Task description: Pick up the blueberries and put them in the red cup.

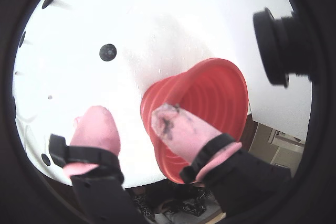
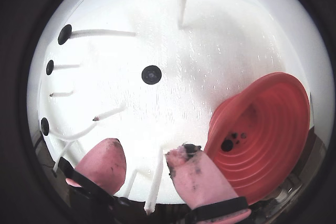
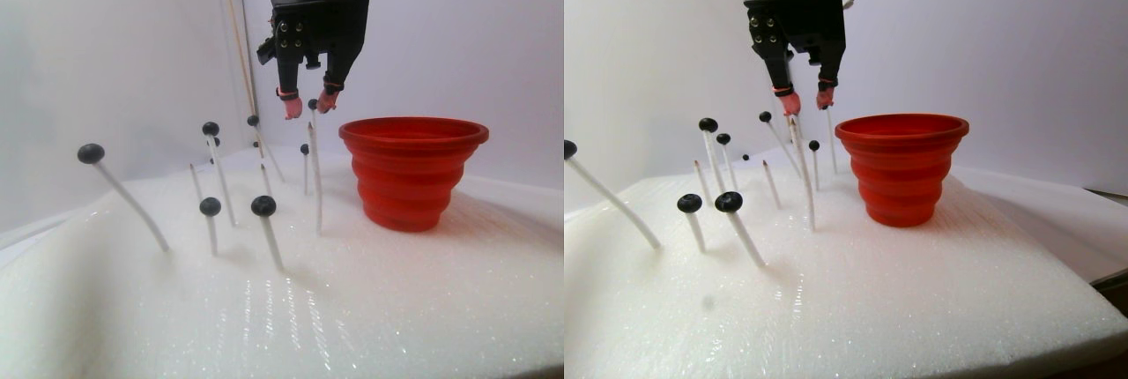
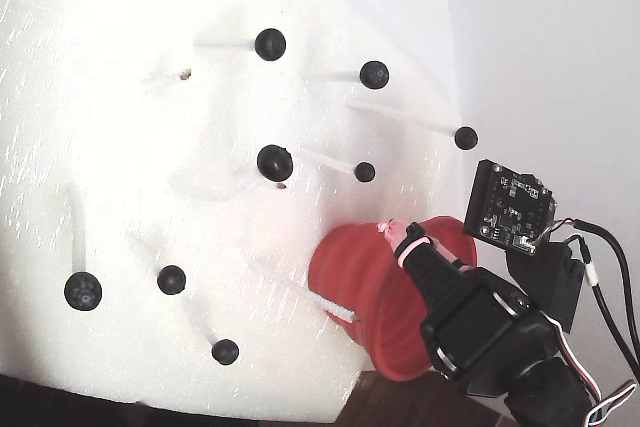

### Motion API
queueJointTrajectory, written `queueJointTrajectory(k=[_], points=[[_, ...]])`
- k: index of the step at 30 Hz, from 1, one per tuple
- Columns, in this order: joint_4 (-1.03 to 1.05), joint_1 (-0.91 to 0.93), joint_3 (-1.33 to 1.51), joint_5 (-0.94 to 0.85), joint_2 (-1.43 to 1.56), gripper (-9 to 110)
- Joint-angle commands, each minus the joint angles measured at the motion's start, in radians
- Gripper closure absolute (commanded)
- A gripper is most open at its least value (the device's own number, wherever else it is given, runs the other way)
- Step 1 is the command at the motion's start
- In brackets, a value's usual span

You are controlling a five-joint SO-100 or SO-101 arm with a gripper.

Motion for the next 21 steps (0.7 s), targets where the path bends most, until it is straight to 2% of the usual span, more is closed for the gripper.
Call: queueJointTrajectory(k=[1,21], points=[[-0.035,-0.015,-0.078,-0.008,0.015,86],[-0.169,-0.026,-0.149,0.005,-0.144,86]])
